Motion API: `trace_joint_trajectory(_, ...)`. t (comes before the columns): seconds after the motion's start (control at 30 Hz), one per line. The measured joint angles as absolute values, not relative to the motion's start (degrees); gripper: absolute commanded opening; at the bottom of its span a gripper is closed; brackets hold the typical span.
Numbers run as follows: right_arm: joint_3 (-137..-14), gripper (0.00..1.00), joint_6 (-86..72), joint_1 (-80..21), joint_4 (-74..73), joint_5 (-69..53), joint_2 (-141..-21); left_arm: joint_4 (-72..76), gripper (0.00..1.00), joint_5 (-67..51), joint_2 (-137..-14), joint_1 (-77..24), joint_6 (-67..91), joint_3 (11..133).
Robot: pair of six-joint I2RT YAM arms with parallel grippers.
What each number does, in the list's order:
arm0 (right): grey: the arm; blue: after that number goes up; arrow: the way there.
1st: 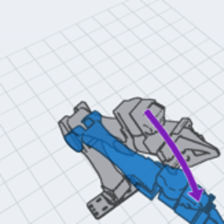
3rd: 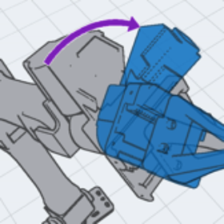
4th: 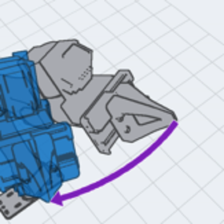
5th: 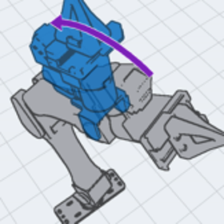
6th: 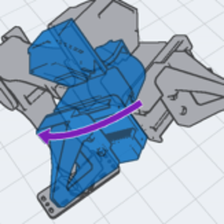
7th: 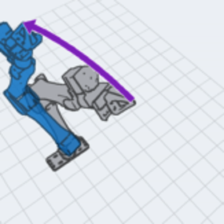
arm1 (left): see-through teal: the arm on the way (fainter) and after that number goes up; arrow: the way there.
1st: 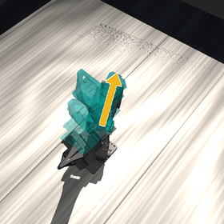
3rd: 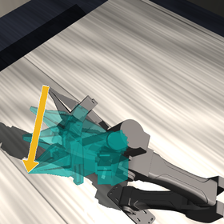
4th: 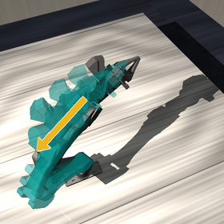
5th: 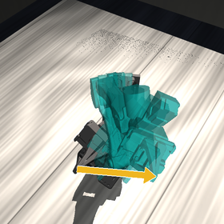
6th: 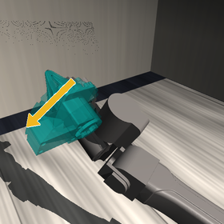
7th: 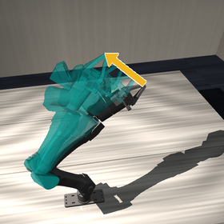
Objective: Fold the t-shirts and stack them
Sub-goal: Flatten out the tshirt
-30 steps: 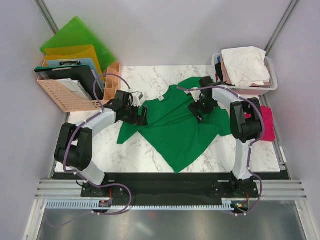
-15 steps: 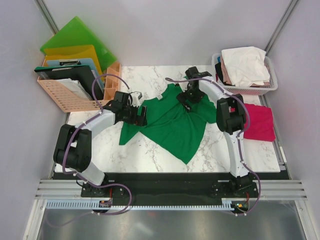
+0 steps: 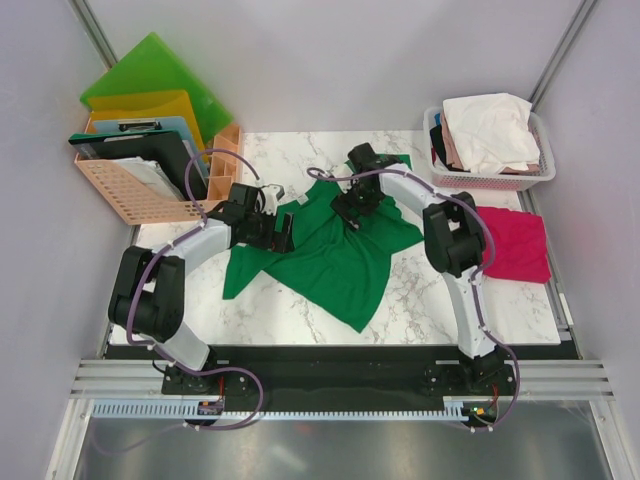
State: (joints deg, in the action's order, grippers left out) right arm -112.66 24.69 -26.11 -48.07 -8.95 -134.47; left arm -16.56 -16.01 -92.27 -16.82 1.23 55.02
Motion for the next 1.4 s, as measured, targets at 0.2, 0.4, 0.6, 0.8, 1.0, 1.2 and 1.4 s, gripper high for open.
trace_joint_trajectory(0.2,-96.77,0.98,26.79,-21.04,-45.43,-10.81,-124.66,-16.58,1.0,-16.14,-92.27,-16.82,1.23,55.02)
trace_joint_trajectory(0.4,-84.33,0.98,28.27,-15.73,-47.18,-11.18,-116.01,-16.53,1.0,-16.64,-92.6,-16.82,1.21,55.16)
trace_joint_trajectory(0.6,-75.79,0.98,29.28,-15.55,-50.5,-11.57,-109.3,-16.47,1.0,-16.69,-93.41,-16.82,1.21,55.33)
trace_joint_trajectory(0.8,-73.63,0.98,29.61,-15.79,-51.46,-12.25,-101.89,-16.21,1.0,-16.82,-93.58,-16.84,-0.27,55.44)
trace_joint_trajectory(1.0,-73.63,0.98,29.65,-15.79,-51.55,-12.75,-99.57,-14.68,1.0,-15.31,-94.91,-17.56,-4.54,56.62)
trace_joint_trajectory(1.2,-72.84,0.98,29.65,-15.79,-51.66,-11.66,-95.48,-12.45,0.88,-14.41,-92.07,-19.86,-10.0,57.69)
trace_joint_trajectory(1.4,-70.41,0.98,29.21,-15.79,-51.59,-11.25,-86.39,-11.97,0.02,-9.28,-89.08,-21.56,-13.02,62.17)
